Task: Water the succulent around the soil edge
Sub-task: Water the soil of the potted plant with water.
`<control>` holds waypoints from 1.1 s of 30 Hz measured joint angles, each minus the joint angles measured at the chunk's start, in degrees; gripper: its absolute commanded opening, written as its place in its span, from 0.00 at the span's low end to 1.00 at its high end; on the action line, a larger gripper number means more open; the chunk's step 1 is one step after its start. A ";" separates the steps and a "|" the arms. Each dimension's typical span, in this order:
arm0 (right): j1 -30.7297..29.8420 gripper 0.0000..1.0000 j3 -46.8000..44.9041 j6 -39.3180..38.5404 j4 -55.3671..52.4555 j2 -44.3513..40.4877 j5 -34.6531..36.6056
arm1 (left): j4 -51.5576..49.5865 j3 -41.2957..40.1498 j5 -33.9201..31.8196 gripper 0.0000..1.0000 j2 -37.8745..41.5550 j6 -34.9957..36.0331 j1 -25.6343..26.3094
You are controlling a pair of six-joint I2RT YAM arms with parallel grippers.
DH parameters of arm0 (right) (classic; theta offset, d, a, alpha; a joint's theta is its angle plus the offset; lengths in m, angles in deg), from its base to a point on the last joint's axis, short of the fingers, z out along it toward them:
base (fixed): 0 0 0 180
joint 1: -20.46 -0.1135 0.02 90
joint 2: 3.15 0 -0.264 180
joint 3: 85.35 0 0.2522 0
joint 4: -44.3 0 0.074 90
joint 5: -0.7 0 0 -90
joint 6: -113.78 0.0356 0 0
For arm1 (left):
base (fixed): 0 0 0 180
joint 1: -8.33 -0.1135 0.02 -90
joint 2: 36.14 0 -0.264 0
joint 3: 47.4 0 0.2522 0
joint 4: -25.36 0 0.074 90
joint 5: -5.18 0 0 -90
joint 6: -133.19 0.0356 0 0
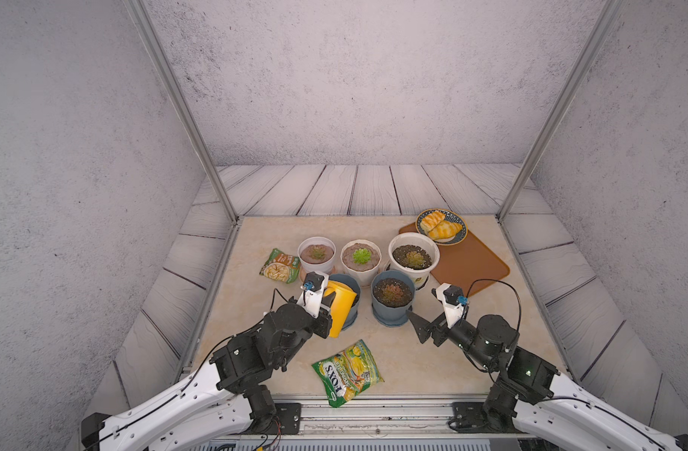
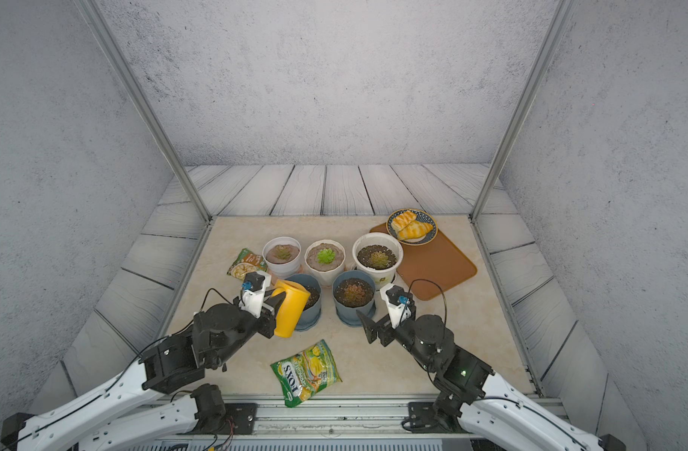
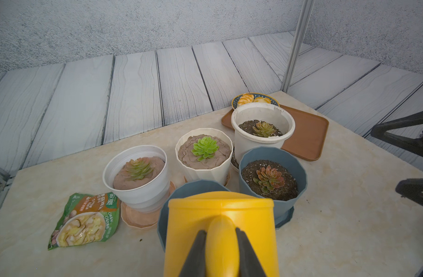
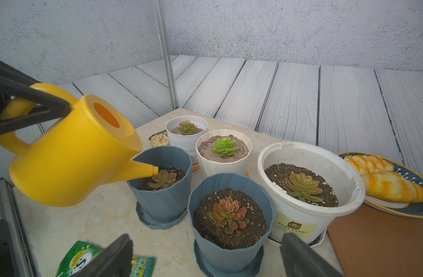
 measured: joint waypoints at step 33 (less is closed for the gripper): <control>0.00 0.99 0.02 0.04 -1.42 0.24 1.75 | -0.92 11.19 1.64 0.00 -19.45 1.22 -5.99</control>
